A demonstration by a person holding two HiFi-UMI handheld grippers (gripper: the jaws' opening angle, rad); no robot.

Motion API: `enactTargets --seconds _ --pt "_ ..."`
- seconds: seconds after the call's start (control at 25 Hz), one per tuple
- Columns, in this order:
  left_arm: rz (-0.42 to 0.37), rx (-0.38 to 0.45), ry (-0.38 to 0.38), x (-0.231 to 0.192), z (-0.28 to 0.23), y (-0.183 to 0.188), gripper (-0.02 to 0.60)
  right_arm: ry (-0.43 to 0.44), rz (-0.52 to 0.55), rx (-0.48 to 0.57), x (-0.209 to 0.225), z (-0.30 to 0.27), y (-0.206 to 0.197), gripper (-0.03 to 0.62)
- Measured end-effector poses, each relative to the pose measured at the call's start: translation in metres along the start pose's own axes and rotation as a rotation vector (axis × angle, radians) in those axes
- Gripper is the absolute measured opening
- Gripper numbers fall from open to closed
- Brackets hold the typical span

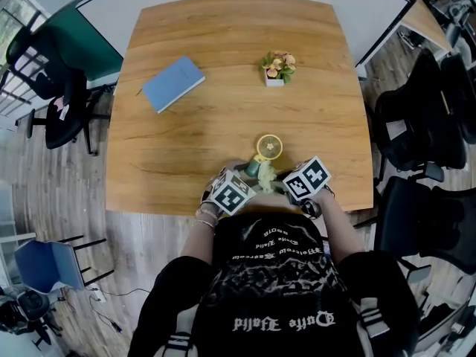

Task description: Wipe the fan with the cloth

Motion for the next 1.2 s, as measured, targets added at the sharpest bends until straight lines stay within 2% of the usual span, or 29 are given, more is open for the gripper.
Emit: enactTargets --seconds 0.12,0.32,0.4,0.56,0.68,0.76,0.84,0.88,1.04,1.12,1.2 --pt "0.11 0.004 -0.03 0.0 0.006 0.004 0.31 -0.061 -0.057 0.074 0.01 0.017 -0.006 0.057" --pt "0.2 0.073 0.022 -0.017 0.006 0.025 0.318 -0.176 -0.11 0.167 0.028 0.038 -0.016 0.057" --pt "0.178 0.05 0.058 -0.023 0.0 0.032 0.318 -0.194 -0.135 0.211 0.03 0.044 -0.017 0.057" --pt "0.094 -0.049 0.132 -0.031 -0.015 0.042 0.311 -0.221 -0.166 0.294 0.033 0.051 -0.012 0.057" --pt "0.101 -0.1 0.17 -0.035 -0.02 0.039 0.241 -0.263 -0.156 0.324 0.036 0.053 -0.008 0.057" --pt "0.108 -0.095 0.173 -0.038 -0.02 0.038 0.208 -0.28 -0.163 0.349 0.038 0.056 -0.004 0.057" --pt "0.115 -0.08 0.128 -0.039 -0.019 0.037 0.199 -0.301 -0.174 0.376 0.042 0.058 -0.001 0.057" --pt "0.153 -0.063 0.097 -0.039 -0.018 0.036 0.199 -0.317 -0.175 0.385 0.045 0.06 0.0 0.057" --pt "0.452 0.102 0.014 -0.046 -0.005 0.04 0.198 -0.339 -0.166 0.422 0.048 0.068 0.013 0.057" --pt "0.52 0.196 0.008 -0.052 0.005 0.049 0.198 -0.312 -0.177 0.468 0.046 0.076 0.022 0.057" --pt "0.53 0.287 0.023 -0.058 0.019 0.063 0.198 -0.276 -0.167 0.507 0.038 0.083 0.031 0.057"
Point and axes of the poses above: the fingertips, and each gripper's own axes: z backward along the fingers, x to its right, y out of its top, the point moved 1 cm from there along z, backward along the fingers, and after that the axes turned 7 degrees about -y, right-handed, at the moved point
